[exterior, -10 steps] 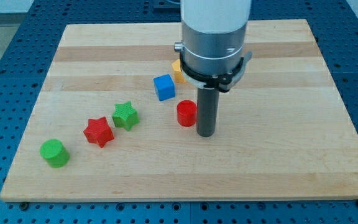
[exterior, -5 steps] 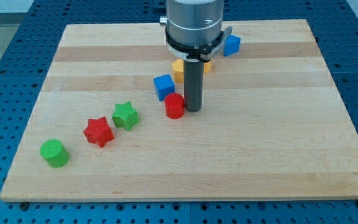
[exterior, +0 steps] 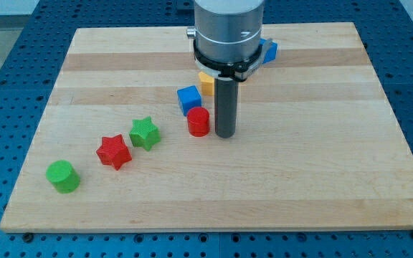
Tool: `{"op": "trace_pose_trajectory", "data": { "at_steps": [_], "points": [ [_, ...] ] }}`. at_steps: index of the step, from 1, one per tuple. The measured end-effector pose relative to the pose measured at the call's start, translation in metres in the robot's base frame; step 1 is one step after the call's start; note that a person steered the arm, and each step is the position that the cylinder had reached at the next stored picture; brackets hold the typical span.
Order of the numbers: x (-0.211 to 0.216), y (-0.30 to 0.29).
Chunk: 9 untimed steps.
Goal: Slide the red circle into the top right of green star
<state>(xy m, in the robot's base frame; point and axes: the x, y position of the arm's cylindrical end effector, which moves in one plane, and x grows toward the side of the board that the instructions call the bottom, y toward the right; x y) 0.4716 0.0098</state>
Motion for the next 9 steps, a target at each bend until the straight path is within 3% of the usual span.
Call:
{"op": "trace_pose_trajectory", "data": {
  "at_steps": [3, 6, 9],
  "points": [
    [0.000, -0.038],
    [-0.011, -0.020],
    [-0.032, -0.063]
  ]
}}
